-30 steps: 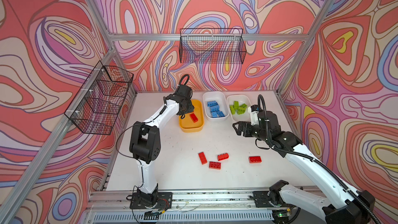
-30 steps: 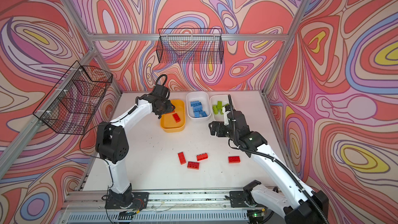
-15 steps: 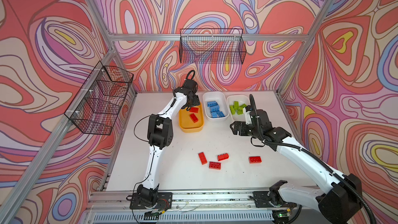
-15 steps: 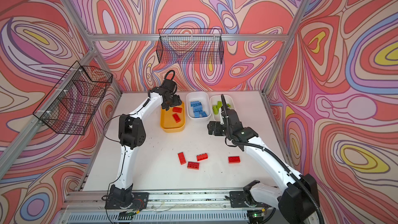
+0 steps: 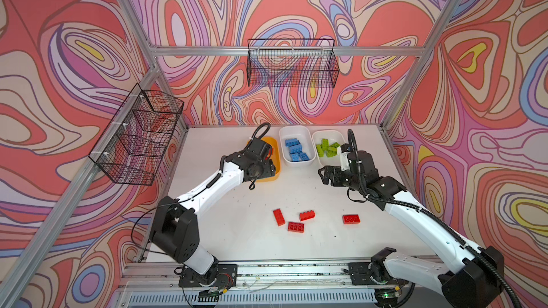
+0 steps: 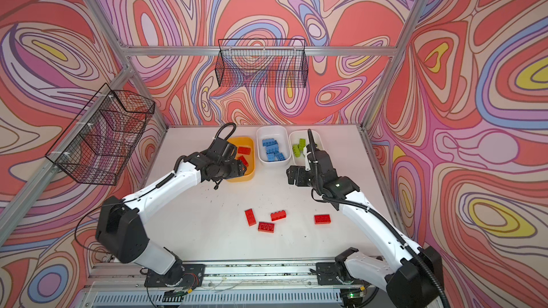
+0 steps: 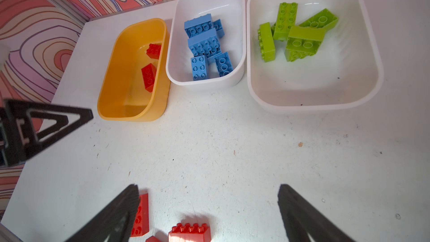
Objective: Sort the legos into containers by color
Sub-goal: 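Move the left gripper back toward the red bricks nearer the robot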
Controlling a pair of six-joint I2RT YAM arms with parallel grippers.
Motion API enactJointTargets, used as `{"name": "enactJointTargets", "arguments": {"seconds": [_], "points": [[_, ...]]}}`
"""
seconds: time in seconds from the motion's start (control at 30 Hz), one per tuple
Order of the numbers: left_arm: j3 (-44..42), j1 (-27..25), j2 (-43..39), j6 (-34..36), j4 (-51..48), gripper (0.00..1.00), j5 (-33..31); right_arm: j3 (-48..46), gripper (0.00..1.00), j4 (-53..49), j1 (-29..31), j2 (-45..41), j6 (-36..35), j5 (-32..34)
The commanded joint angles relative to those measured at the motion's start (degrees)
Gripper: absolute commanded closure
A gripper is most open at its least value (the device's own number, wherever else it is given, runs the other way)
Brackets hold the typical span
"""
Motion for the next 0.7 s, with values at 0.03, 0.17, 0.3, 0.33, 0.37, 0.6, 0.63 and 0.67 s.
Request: {"name": "enactJointTargets", "arguments": {"seconds": [0.03,0.17,0.3,0.33,0.37,0.6,0.63,0.67], "points": [[-9.08,-7.97,-4.99,-9.76,2.77,0.18,-4.34,-2.54,0.02,-0.44,0.30,-3.29,0.75,-0.23],[-13.32,-15.09,-4.65,-15.14,5.41,0.19,-6.39,-4.77,0.02,-0.53,0.39,-6.59,1.55,-0.85],[-12.67,-19.22,-0.78,-16.88,5.46,0.20,-7.70,-6.39,0.02,-0.84,0.40,-9.30,1.84,-1.32],[-12.49,-19.82,0.17,-17.21,5.50,0.20,-7.75,-6.63,0.02,-1.02,0.38,-9.91,1.83,-1.33],[-12.56,-20.14,1.11,-17.60,5.82,0.21,-7.58,-6.83,0.02,-1.24,0.46,-10.44,1.78,-1.26],[-14.53,-21.54,4.20,-20.60,6.30,0.24,-7.92,-8.02,0.02,-2.45,0.47,-13.29,0.83,-1.24],[-14.96,-21.83,4.40,-21.07,6.51,0.24,-7.91,-8.23,0.02,-2.39,0.43,-13.47,0.70,-1.25],[-15.24,-22.03,4.65,-21.45,6.66,0.25,-7.92,-8.54,0.02,-2.38,0.47,-13.68,0.57,-1.20]]}}
